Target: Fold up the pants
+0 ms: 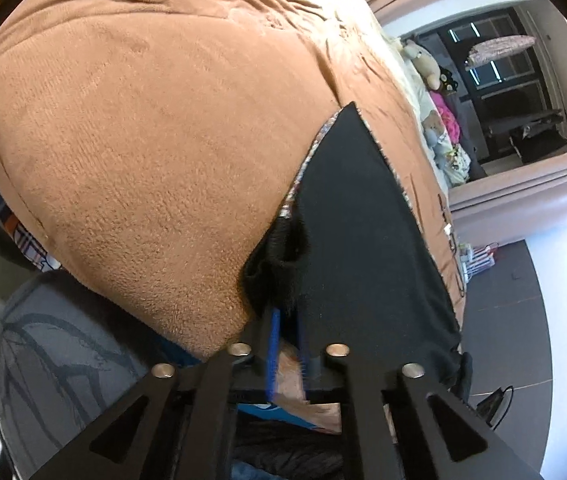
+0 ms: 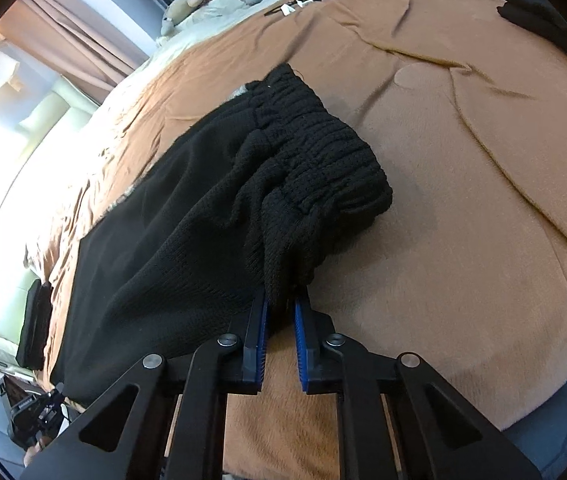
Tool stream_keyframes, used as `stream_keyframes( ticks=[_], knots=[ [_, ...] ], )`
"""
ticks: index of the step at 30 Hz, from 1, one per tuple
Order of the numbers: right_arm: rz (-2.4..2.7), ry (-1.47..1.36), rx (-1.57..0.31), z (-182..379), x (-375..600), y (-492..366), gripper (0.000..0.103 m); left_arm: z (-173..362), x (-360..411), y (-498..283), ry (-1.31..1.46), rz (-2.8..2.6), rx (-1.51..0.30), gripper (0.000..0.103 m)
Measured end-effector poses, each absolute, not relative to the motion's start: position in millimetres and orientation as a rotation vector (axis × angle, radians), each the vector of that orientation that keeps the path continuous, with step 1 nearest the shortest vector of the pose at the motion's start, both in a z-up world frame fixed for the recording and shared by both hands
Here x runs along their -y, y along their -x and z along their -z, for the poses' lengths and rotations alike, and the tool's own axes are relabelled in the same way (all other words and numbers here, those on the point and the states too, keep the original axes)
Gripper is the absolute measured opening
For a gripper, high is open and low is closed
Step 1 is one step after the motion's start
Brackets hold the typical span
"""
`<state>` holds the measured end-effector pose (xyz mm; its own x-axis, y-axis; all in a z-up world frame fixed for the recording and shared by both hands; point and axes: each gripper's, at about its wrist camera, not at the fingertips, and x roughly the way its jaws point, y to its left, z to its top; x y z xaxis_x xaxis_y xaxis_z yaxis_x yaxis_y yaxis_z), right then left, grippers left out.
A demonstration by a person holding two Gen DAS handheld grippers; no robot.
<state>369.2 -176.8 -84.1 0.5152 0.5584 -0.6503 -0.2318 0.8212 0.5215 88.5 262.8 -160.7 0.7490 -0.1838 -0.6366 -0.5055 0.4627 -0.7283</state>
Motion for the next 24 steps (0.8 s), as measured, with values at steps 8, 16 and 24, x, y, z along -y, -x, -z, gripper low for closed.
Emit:
stream_keyframes(
  ticks=[8, 16, 24],
  knots=[
    [-0.509, -0.323, -0.817, 57.1, 176.8, -344.9, 0.054, 155.1, -266.1, -75.4, 1.138, -0.182, -0.653, 0.064],
    [-0.557, -0.275, -0.774, 51.4, 157.9, -327.7, 0.054, 161.4, -269.0, -79.8, 1.179, -0.168, -0.637, 0.064],
    [-0.618, -0.216, -0.780, 52.7, 120.6, -334.5, 0.054, 165.1, -275.7, -101.2, 1.147, -0.165, -0.622, 0.064]
  ],
)
